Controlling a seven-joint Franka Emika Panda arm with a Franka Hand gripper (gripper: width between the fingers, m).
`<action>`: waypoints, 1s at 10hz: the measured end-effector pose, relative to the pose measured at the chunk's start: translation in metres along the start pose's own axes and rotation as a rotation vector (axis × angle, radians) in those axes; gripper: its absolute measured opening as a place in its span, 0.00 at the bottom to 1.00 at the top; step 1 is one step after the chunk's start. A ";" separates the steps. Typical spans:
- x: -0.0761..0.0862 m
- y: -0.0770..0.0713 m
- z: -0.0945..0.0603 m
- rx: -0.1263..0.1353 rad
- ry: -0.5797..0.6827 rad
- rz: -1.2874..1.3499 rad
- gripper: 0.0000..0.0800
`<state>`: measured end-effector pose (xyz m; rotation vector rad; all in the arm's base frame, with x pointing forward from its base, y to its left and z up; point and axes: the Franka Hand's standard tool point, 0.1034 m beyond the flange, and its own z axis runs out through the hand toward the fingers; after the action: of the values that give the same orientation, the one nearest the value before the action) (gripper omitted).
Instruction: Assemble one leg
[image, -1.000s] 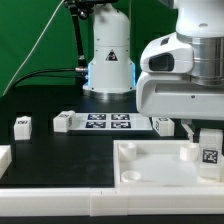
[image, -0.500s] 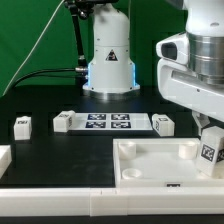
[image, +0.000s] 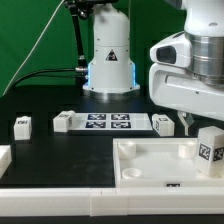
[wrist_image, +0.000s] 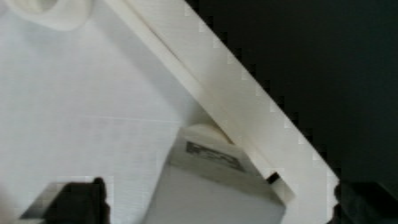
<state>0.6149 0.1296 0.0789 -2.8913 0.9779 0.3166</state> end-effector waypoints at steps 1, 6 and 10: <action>-0.001 -0.001 0.001 -0.001 0.002 -0.089 0.81; 0.002 0.003 0.008 -0.064 0.057 -0.782 0.81; 0.006 0.007 0.008 -0.078 0.052 -0.976 0.68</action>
Offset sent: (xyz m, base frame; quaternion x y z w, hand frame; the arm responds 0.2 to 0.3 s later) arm -0.0101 0.0010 -0.0041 -0.0206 0.0361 -0.2637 0.9637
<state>0.6141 0.1218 0.0699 -3.0195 -0.5015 0.1906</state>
